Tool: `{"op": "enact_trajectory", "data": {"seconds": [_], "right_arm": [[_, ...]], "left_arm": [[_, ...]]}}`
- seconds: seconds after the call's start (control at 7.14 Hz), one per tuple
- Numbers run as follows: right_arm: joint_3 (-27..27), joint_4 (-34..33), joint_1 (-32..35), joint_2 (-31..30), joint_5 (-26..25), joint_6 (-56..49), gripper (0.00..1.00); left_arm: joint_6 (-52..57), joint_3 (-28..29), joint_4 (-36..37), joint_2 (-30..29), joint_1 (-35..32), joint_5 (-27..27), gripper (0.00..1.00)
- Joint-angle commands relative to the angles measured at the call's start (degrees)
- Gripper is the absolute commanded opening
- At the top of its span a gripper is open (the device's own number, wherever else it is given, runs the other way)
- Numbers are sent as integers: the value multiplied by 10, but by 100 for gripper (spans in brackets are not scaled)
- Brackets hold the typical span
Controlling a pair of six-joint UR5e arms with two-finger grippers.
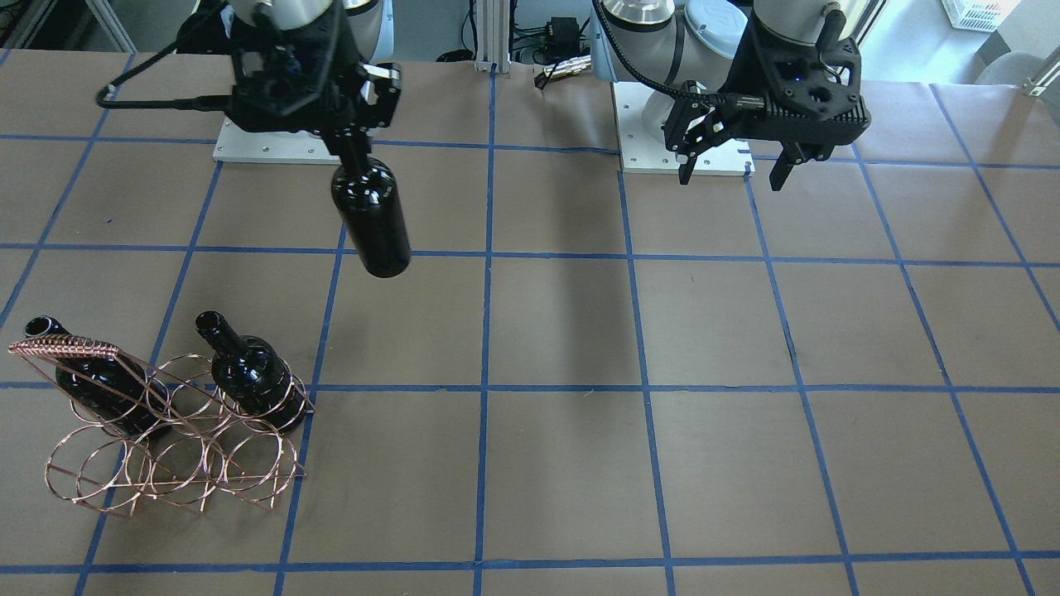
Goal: Place wine into wine basket
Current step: 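Lift the bottle with the right gripper and carry it over the wire rack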
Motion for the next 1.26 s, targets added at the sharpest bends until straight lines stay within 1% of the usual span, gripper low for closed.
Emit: {"op": "enact_trajectory", "data": {"seconds": [0.0,0.14,0.28,0.56,0.84,1.12], "right_arm": [[0,31,-141,-26,-64,-203,23],[0,22,-179,-22,-59,-228,23],[-3,-23,-181,-20,-55,-227,23],[-18,-78,-181,18,-47,-228,23],[-19,-132,-182,58,-49,-249,23],[-13,-148,-183,75,-47,-252,23]], "left_arm": [[0,0,0,-2,0,0,100],[1,0,1,-2,0,-1,100],[1,0,1,-2,0,-1,100],[0,0,3,-4,0,-1,100],[2,0,3,-5,0,-1,100],[2,0,3,-5,0,-1,100]]}}
